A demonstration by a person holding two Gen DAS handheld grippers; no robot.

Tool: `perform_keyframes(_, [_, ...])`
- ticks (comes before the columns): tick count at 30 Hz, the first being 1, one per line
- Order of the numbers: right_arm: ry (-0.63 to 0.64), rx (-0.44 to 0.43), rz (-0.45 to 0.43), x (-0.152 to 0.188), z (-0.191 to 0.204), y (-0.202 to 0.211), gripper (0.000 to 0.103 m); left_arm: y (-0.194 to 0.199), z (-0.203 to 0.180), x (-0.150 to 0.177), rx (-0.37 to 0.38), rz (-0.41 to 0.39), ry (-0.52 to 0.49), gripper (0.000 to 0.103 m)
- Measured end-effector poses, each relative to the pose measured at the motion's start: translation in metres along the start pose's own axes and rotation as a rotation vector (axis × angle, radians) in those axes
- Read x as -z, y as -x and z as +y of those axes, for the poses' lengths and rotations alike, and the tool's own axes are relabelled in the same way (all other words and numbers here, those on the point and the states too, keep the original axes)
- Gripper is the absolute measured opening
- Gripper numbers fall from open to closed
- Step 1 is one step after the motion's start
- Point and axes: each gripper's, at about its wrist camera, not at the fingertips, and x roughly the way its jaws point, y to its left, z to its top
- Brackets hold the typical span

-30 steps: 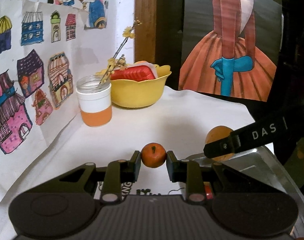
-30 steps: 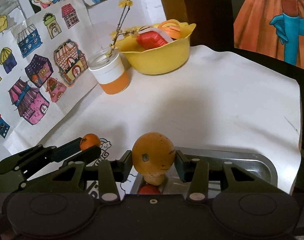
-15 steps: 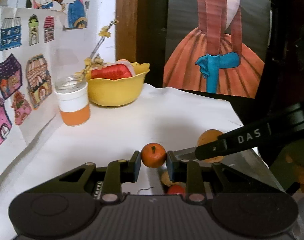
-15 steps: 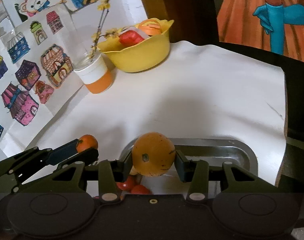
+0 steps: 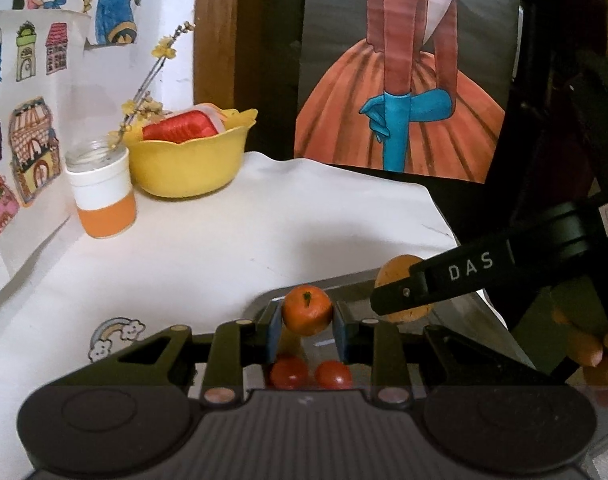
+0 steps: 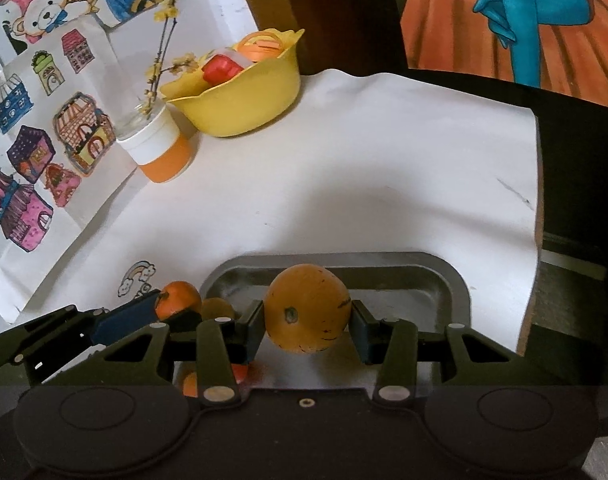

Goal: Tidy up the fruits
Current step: 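Carry the small orange with the left tool to the tray while the right tool carries the large orange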

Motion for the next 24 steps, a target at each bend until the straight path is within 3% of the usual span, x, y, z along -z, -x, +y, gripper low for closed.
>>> perform_keyframes(24, [-0.026, 0.023, 0.023, 0.015, -0.024, 0.007, 0.047, -0.009, -0.021, 0.011, 0.049, 0.056, -0.038, 0.030])
